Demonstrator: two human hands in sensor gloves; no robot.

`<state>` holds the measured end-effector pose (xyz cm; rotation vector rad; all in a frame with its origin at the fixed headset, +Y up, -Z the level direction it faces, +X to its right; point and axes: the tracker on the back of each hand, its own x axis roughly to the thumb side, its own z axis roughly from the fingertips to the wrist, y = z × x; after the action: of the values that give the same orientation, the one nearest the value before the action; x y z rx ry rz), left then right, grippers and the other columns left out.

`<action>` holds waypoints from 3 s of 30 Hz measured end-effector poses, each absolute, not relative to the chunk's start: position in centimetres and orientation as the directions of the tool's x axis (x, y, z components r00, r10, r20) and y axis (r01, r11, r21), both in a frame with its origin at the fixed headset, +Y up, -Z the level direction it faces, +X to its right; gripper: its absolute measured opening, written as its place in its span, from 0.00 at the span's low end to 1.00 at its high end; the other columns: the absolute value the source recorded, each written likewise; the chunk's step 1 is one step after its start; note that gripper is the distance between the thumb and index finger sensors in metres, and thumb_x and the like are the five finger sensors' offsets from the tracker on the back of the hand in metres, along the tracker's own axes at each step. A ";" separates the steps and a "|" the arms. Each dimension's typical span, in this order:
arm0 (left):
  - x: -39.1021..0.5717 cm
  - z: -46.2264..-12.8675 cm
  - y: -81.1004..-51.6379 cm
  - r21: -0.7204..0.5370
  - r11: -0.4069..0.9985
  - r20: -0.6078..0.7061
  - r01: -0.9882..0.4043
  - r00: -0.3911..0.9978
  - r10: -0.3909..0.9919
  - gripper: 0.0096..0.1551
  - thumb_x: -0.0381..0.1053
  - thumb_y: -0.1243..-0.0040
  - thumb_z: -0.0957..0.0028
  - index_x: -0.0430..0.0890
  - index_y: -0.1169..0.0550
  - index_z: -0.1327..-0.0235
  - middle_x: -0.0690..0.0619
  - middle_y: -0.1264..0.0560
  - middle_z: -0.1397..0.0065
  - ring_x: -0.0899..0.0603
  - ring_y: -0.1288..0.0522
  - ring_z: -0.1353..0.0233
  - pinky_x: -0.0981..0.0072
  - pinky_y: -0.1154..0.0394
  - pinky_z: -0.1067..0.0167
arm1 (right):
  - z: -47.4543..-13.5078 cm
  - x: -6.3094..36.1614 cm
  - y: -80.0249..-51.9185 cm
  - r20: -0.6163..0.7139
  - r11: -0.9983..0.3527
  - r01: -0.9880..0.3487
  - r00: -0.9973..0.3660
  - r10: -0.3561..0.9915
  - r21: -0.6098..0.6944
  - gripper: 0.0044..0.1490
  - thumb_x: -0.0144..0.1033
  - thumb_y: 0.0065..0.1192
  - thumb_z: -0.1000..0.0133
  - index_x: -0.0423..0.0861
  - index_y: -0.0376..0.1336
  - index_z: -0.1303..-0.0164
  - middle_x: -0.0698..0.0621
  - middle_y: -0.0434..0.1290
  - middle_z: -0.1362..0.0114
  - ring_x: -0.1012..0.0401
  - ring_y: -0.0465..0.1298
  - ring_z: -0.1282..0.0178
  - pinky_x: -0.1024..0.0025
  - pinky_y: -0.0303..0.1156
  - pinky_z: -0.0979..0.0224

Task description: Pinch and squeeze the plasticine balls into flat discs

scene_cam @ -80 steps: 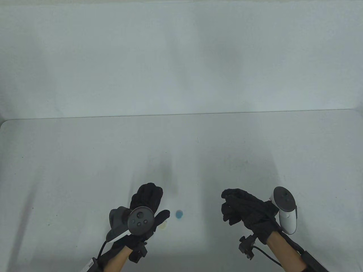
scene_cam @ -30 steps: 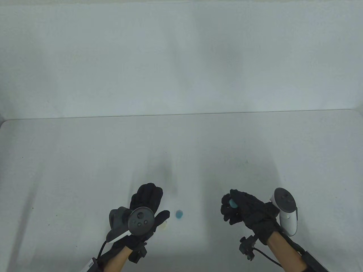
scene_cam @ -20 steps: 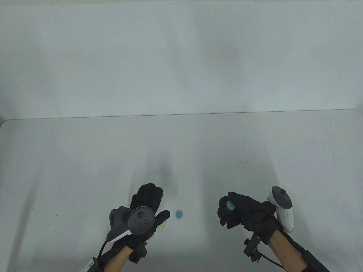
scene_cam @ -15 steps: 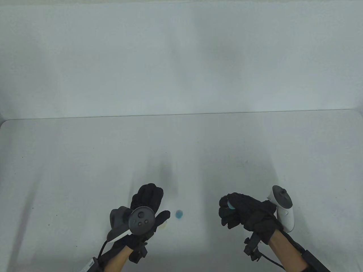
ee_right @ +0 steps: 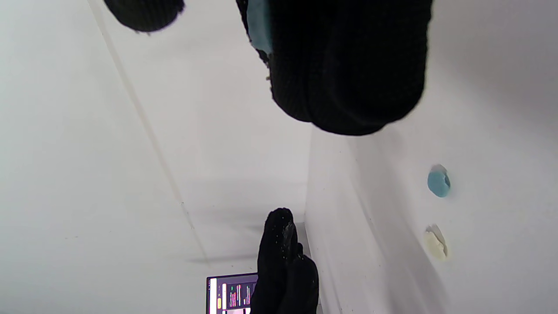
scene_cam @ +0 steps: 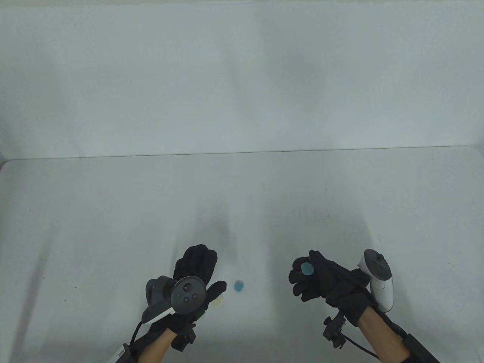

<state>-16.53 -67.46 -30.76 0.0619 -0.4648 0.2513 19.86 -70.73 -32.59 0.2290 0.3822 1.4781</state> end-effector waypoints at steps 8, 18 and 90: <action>-16.5 -30.8 -67.6 -0.006 0.967 0.449 -0.256 0.863 0.231 0.47 0.60 0.46 0.42 0.36 0.41 0.17 0.31 0.47 0.16 0.23 0.46 0.18 0.33 0.44 0.27 | -32.5 20.3 -69.8 -0.038 0.023 -0.955 0.012 0.999 0.297 0.27 0.43 0.63 0.39 0.37 0.69 0.38 0.50 0.85 0.52 0.60 0.88 0.59 0.79 0.88 0.59; -16.6 -30.8 -67.5 0.006 0.966 0.449 -0.257 0.864 0.227 0.47 0.60 0.46 0.42 0.35 0.41 0.17 0.31 0.47 0.16 0.23 0.47 0.18 0.33 0.44 0.27 | -32.5 20.2 -70.5 -0.078 0.073 -0.932 0.048 0.996 0.356 0.47 0.59 0.49 0.36 0.29 0.62 0.27 0.40 0.80 0.40 0.49 0.84 0.47 0.67 0.85 0.47; -17.2 -30.4 -66.9 0.032 0.961 0.452 -0.274 0.862 0.231 0.47 0.60 0.46 0.42 0.36 0.41 0.17 0.31 0.47 0.16 0.23 0.47 0.18 0.33 0.45 0.27 | -32.6 19.3 -70.3 -0.109 -0.120 -0.933 -0.165 0.980 0.340 0.28 0.43 0.53 0.33 0.41 0.67 0.29 0.30 0.68 0.24 0.38 0.77 0.36 0.52 0.81 0.44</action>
<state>-17.17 -66.87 -30.42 0.0962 -0.4616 0.2655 19.25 -70.31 -32.63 0.1614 0.3807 1.6975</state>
